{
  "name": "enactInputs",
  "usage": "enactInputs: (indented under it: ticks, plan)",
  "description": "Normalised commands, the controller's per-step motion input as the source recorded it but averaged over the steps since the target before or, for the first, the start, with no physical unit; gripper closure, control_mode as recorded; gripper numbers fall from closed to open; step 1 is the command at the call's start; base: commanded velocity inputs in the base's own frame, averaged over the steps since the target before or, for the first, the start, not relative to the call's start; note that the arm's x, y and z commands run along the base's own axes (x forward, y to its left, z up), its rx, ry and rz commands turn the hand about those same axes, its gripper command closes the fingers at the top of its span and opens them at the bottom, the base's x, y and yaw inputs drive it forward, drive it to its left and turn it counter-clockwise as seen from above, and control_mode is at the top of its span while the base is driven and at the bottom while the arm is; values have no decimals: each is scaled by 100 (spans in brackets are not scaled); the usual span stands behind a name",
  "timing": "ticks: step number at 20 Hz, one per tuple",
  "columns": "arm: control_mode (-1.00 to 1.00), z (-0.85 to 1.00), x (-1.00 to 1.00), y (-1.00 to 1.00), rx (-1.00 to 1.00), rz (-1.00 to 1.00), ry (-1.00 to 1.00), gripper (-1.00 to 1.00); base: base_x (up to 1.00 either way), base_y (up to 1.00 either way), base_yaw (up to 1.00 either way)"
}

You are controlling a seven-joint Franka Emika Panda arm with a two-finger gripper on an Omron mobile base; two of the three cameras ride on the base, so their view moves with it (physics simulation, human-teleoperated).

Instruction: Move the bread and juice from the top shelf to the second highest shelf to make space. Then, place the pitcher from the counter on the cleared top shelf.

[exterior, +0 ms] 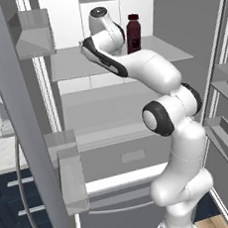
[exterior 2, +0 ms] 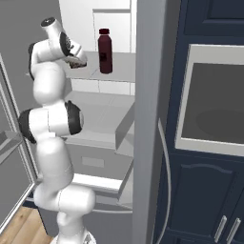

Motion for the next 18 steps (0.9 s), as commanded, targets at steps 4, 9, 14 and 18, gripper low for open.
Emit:
enactInputs:
  ticks: [4, 9, 14, 18]
  plan:
    - [-100, -41, -83, 0, 0, 0, -45, 100, 0, 0, 0]
    - [-100, -33, -93, -1, 0, 0, -40, 100, 0, 0, 0]
    - [-100, 6, -100, -21, 0, 0, -1, 100, 0, 0, 0]
    - [-100, 26, -100, -15, 0, 4, 15, 100, 0, 0, 0]
